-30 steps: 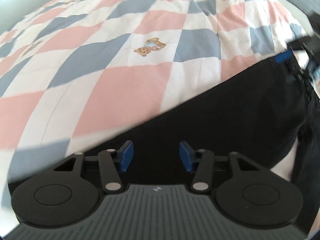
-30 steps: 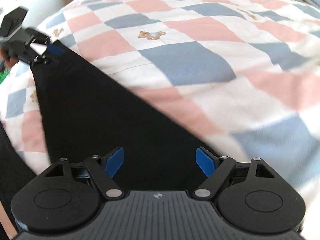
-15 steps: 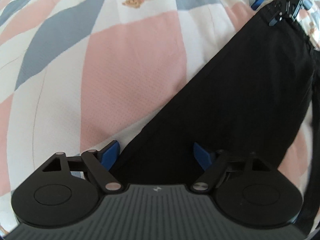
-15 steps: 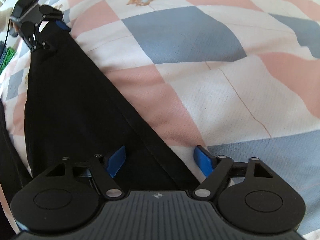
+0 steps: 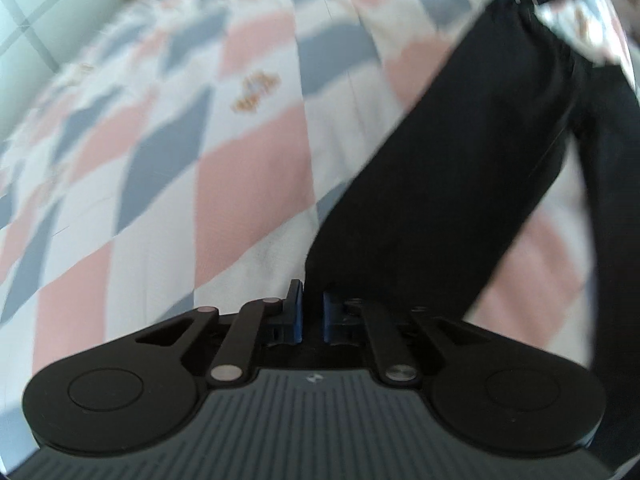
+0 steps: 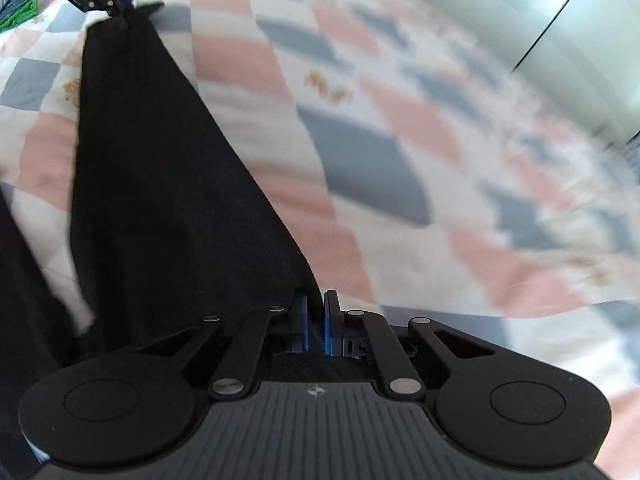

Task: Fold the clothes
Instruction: 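Lift the hems with both grippers and fold the legs toward the waistband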

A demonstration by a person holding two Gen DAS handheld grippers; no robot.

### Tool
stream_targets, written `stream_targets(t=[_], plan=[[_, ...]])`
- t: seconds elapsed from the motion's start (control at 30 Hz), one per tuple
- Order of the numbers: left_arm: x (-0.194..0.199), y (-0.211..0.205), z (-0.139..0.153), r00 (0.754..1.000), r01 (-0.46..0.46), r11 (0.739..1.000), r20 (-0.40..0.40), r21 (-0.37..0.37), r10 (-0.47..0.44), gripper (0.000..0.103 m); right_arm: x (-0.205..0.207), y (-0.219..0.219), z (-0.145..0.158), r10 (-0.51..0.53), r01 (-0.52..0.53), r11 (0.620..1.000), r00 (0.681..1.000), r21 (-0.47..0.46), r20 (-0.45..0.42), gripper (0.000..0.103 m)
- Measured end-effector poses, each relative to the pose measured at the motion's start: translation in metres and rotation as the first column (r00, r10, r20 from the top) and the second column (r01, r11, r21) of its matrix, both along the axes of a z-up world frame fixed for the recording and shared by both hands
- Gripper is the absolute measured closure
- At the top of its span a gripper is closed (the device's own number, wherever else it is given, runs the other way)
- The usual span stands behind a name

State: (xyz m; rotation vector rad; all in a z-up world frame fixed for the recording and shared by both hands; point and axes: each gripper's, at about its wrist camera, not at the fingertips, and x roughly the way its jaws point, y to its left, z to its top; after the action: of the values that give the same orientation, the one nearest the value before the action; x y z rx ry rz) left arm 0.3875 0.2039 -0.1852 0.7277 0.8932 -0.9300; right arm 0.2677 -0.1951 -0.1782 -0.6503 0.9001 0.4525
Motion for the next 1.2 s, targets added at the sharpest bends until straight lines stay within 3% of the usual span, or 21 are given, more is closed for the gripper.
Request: stream_targets(t=[0.13,0.27,0.37,0.47,0.53,0.6,0.63,0.67,0.7,0.73,0.8,0.87,0.93,1.03,1.1,1.2], plan=[[-0.098,0.025,0.044,0.995,-0.08,0.995,0.052,-0.06,0.083,0.096,-0.091,0.019,0.03,-0.028,0.033,0.999,0.987,-0.031,0.156,0.098],[-0.206,0.035,0.06,0.975,-0.209,0.976,0.067,-0.064,0.214,0.096,-0.191,0.042,0.023,-0.036,0.05,0.996,0.982,-0.069,0.186,0.099],[-0.273,0.041,0.036,0.939,-0.345,0.938,-0.015,-0.034,0.345,0.094,-0.246,0.053,-0.012,-0.101,0.104,0.994,0.991,-0.029,0.083,0.097],[-0.322,0.032,-0.009,0.897,-0.436,0.897,-0.047,0.065,0.44,0.09,-0.279,0.055,-0.049,-0.168,0.165,0.985,0.982,-0.042,-0.081,0.089],[-0.34,0.021,-0.02,0.878,-0.473,0.876,-0.03,0.096,0.478,0.089,-0.293,0.05,-0.059,-0.234,0.235,0.972,0.961,-0.012,-0.148,0.071],[-0.346,0.012,-0.012,0.86,-0.505,0.86,-0.037,0.075,0.509,0.083,-0.296,0.029,-0.045,-0.349,0.369,0.922,0.923,0.117,-0.162,0.053],[-0.348,0.01,-0.007,0.85,-0.522,0.851,-0.048,0.057,0.525,0.068,-0.294,0.013,-0.039,-0.427,0.46,0.867,0.885,0.194,-0.187,0.046],[-0.352,0.012,-0.002,0.838,-0.54,0.841,-0.064,0.037,0.542,0.061,-0.292,-0.004,-0.034,-0.5,0.545,0.794,0.837,0.268,-0.22,0.046],[-0.355,0.013,0.004,0.827,-0.557,0.83,-0.076,0.023,0.557,0.062,-0.289,-0.026,-0.032,-0.58,0.64,0.688,0.768,0.342,-0.272,0.046],[-0.356,0.014,0.008,0.815,-0.574,0.818,-0.078,0.019,0.574,0.062,-0.286,-0.049,-0.032,-0.645,0.722,0.56,0.688,0.406,-0.332,0.046],[-0.357,0.015,0.013,0.788,-0.612,0.79,-0.073,0.021,0.612,0.063,-0.288,-0.098,-0.038,-0.726,0.812,0.239,0.513,0.532,-0.457,0.046],[-0.355,0.019,0.021,0.74,-0.669,0.743,-0.099,-0.009,0.665,0.063,-0.294,-0.139,-0.052,-0.73,0.802,-0.079,0.358,0.592,-0.583,0.049],[-0.353,0.023,0.029,0.687,-0.724,0.686,-0.151,-0.067,0.711,0.063,-0.295,-0.164,-0.07,-0.711,0.759,-0.293,0.234,0.582,-0.663,0.057],[-0.346,0.019,0.029,0.655,-0.755,0.647,-0.169,-0.11,0.736,0.062,-0.291,-0.18,-0.091,-0.696,0.72,-0.418,0.138,0.554,-0.705,0.057],[-0.342,0.015,0.024,0.648,-0.761,0.639,-0.155,-0.108,0.745,0.061,-0.29,-0.179,-0.103,-0.663,0.7,-0.471,0.12,0.537,-0.739,0.058],[-0.333,0.008,0.016,0.647,-0.763,0.64,-0.101,-0.091,0.756,0.061,-0.285,-0.177,-0.111,-0.659,0.693,-0.486,0.11,0.533,-0.744,0.057]])
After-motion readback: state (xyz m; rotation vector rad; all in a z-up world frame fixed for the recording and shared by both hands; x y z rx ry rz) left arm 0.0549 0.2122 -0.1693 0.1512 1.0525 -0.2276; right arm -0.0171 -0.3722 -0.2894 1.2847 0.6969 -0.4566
